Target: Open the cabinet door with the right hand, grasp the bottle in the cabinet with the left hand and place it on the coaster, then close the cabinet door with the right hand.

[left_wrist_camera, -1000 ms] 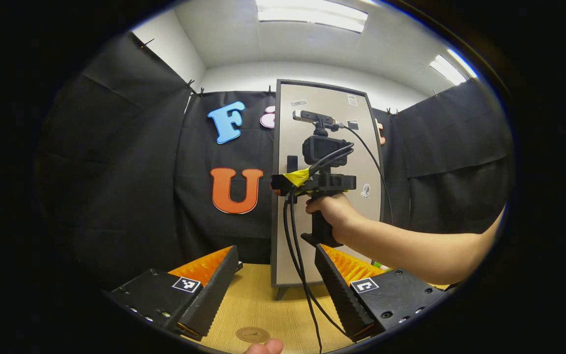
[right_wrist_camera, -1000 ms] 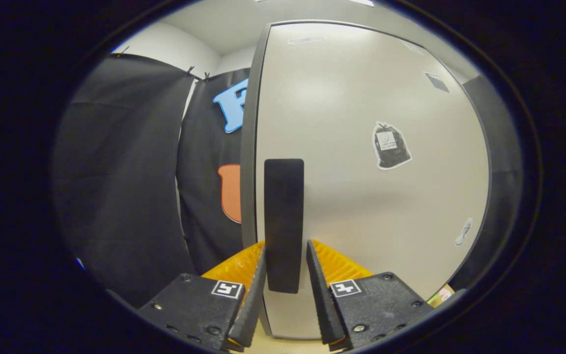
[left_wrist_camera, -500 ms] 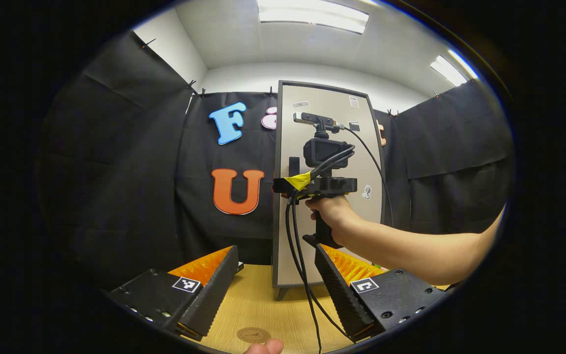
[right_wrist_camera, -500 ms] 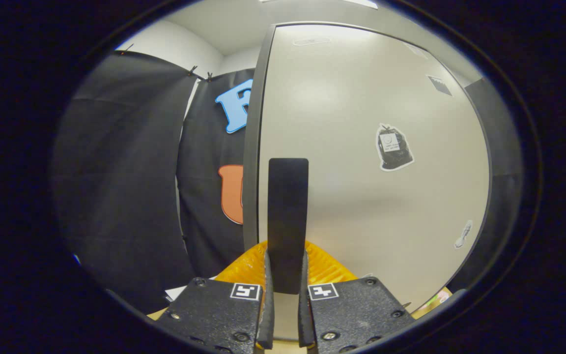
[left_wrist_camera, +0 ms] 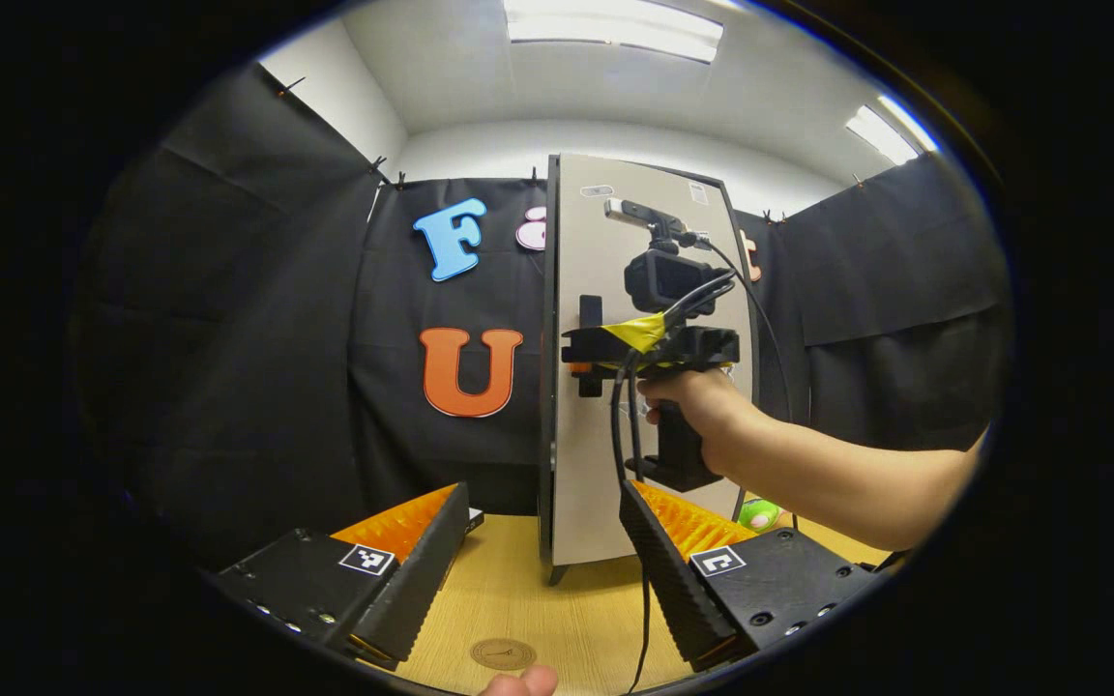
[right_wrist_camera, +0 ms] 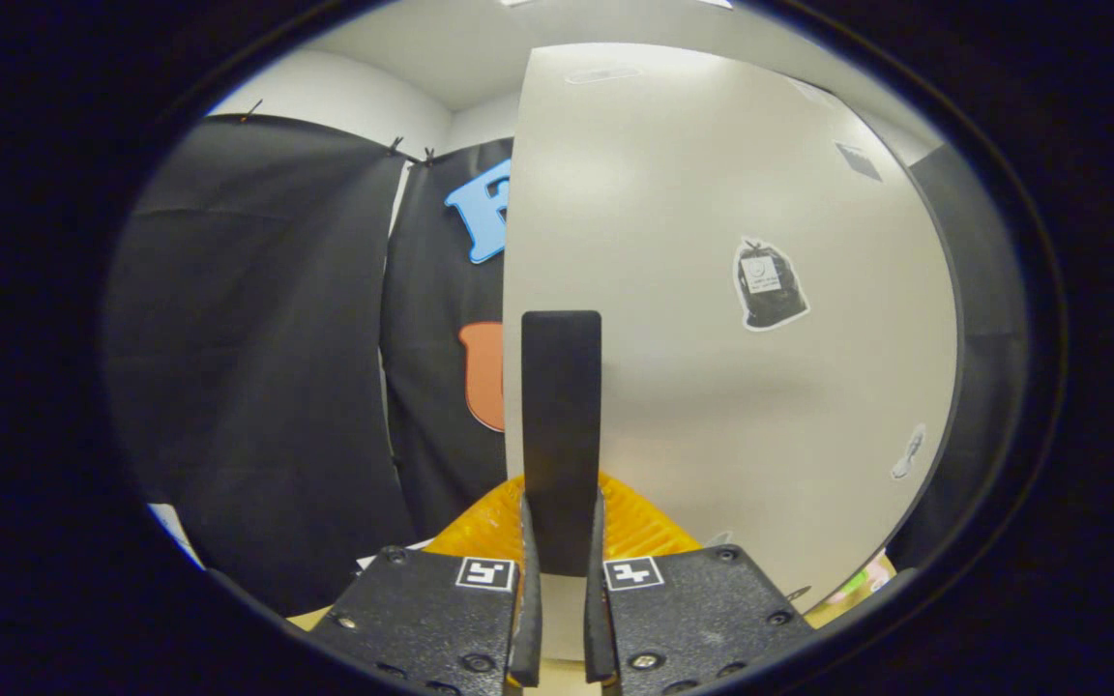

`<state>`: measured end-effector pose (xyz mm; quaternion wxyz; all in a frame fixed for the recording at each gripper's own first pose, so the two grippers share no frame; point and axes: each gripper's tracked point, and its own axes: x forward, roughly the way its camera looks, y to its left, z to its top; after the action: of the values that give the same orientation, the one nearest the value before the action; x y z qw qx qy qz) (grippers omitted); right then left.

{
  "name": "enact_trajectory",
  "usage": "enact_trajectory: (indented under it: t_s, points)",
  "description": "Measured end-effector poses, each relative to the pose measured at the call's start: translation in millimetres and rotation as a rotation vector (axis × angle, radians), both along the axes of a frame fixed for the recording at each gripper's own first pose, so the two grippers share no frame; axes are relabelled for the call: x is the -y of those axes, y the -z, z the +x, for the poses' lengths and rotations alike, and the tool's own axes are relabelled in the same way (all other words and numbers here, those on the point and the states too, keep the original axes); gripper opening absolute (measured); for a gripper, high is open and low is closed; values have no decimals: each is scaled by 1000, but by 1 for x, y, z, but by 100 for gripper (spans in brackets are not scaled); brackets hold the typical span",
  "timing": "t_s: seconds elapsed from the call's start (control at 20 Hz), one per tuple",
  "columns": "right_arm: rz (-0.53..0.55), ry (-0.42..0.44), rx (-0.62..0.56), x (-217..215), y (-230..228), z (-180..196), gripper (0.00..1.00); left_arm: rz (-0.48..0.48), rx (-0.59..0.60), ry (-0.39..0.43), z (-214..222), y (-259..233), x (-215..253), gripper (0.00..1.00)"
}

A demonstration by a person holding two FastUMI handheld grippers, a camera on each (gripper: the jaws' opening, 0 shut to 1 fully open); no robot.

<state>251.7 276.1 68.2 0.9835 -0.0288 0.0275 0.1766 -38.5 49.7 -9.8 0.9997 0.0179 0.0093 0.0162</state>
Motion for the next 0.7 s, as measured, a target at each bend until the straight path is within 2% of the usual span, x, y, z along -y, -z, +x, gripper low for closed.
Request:
enact_trajectory:
  t_s: [0.55,0.7]
  points:
    - [2,-109,13,36,-8,-84,20,1,13,15,-1,-3,11,95]
    - [6,-137,18,50,-7,-96,20,7,13,12,0,-5,13,95]
